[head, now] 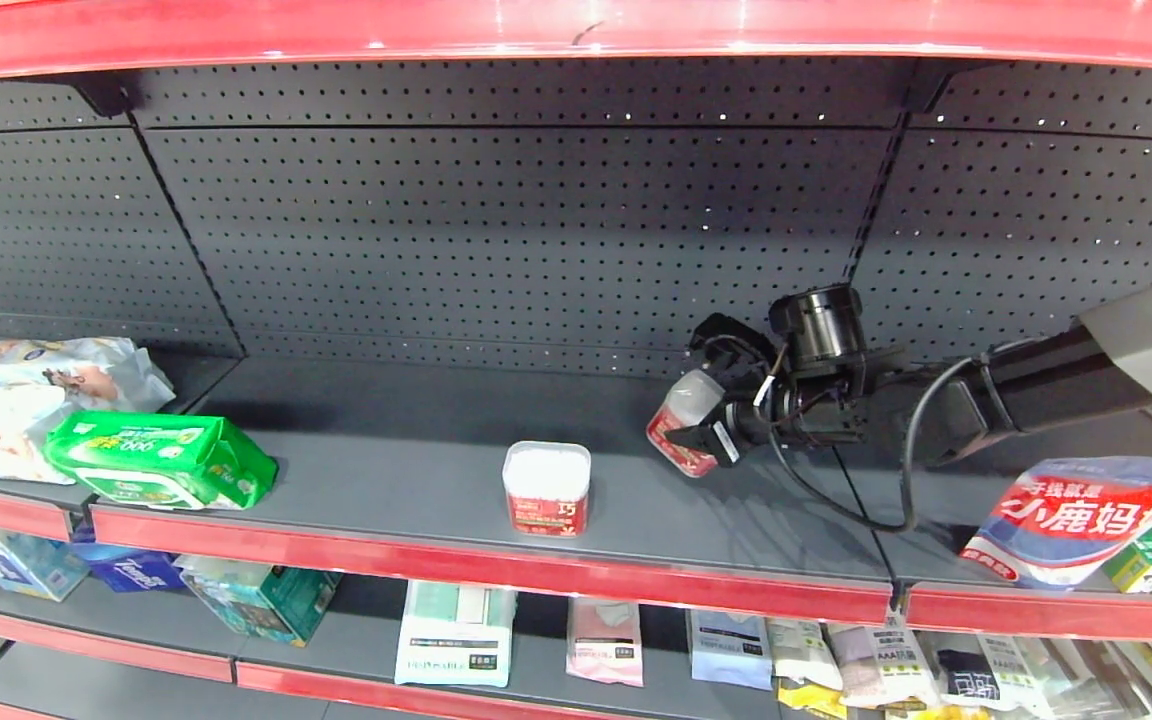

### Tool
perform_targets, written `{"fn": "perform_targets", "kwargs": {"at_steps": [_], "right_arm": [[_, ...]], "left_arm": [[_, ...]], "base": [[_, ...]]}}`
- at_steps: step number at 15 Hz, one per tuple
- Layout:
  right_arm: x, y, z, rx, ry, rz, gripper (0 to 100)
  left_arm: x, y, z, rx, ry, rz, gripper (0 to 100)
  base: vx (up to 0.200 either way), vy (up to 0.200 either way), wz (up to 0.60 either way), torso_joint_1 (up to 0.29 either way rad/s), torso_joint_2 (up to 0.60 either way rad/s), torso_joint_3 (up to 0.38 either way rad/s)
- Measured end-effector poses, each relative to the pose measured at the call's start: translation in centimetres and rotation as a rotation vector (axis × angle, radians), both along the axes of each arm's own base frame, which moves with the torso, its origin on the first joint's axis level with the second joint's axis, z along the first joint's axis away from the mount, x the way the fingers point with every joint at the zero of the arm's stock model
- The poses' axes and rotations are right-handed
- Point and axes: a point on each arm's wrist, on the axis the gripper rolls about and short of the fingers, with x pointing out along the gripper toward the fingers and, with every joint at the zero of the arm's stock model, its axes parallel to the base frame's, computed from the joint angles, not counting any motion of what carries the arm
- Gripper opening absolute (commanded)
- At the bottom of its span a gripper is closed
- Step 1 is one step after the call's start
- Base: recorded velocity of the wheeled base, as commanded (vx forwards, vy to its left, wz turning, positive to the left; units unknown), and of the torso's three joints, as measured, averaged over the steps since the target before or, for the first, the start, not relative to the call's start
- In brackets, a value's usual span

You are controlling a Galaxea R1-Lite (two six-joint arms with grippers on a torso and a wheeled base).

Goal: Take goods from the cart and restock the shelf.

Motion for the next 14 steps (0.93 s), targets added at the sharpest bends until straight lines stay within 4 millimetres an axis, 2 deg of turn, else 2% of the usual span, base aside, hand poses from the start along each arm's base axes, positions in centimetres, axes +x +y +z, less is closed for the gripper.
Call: {"fn": "perform_targets", "kwargs": {"at_steps": [14], "right_arm": [[1.3,2.2,-1.3,-0.002,0.003,0.038,0]], "left_arm": [[0.0,0.0,0.0,0.000,0.000,0.000,100]], "base": [[0.000,0.000,0.00,0.000,0.00,0.000]]}}
